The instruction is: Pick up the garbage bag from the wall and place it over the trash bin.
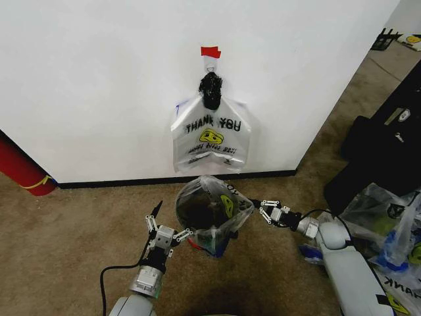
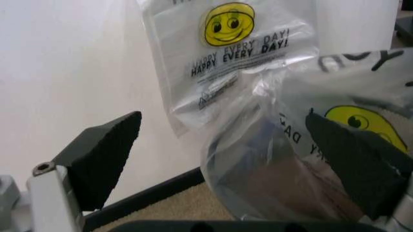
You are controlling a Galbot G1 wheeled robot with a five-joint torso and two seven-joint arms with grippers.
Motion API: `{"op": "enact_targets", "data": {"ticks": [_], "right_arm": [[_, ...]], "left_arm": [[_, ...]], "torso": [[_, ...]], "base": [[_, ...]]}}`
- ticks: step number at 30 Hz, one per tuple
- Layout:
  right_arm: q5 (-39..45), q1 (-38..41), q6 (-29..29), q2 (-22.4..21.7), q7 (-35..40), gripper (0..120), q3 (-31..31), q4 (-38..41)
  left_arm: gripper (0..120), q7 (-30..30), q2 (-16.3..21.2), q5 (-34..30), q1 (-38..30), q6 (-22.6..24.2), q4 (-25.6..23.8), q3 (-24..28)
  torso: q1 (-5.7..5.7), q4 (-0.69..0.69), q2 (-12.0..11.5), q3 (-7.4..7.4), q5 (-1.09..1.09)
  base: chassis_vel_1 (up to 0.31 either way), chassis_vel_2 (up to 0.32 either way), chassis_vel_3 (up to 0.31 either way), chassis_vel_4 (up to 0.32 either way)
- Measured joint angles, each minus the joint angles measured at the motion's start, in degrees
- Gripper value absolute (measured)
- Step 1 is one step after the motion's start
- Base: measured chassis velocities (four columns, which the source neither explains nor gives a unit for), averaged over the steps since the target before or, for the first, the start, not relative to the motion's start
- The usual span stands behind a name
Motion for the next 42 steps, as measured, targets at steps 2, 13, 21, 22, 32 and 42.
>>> {"op": "enact_targets", "data": {"ticks": [2,13,21,22,32,42], "right_arm": [[0.3,0.2,0.0,0.3,0.4,0,-0.3,-1.9],[-2.8,0.9,0.0,3.7,9.4,0,-2.4,-9.2],[-3.0,0.9,-1.3,3.2,12.8,0,-2.9,-8.5],[-2.6,0.9,-1.6,2.6,11.4,0,-2.4,-8.2],[15.0,-0.6,-14.1,-3.2,-13.2,24,1.2,-3.4],[58.0,-2.1,-38.6,-2.0,22.0,62,-12.9,6.0]], "left_arm": [[100,0.0,0.0,0.0,0.0,0.0,0.0,0.1],[100,-0.1,0.3,-0.1,0.0,-0.3,0.1,0.1],[100,-0.6,1.0,-0.2,0.1,-0.7,0.1,-0.3],[100,-0.7,1.1,-0.2,0.1,-0.7,0.1,-0.4],[100,-0.8,1.1,-0.2,-0.1,-0.7,0.3,-0.1],[100,-0.6,1.1,0.2,-0.5,-0.5,0.8,0.3]], "torso": [[0.00,0.00,0.0,0.00,0.00],[0.00,0.00,0.0,0.00,0.01],[0.00,0.01,0.0,0.00,0.01],[0.00,0.01,0.0,0.00,0.00],[0.00,0.00,0.0,0.00,-0.01],[0.00,0.02,0.0,0.00,0.02]], "base": [[0.000,0.000,0.000,0.000],[0.000,0.000,0.000,0.000],[0.000,0.000,0.000,0.000],[0.000,0.000,0.000,0.000],[0.000,0.000,0.000,0.000],[0.000,0.000,0.000,0.000]]}}
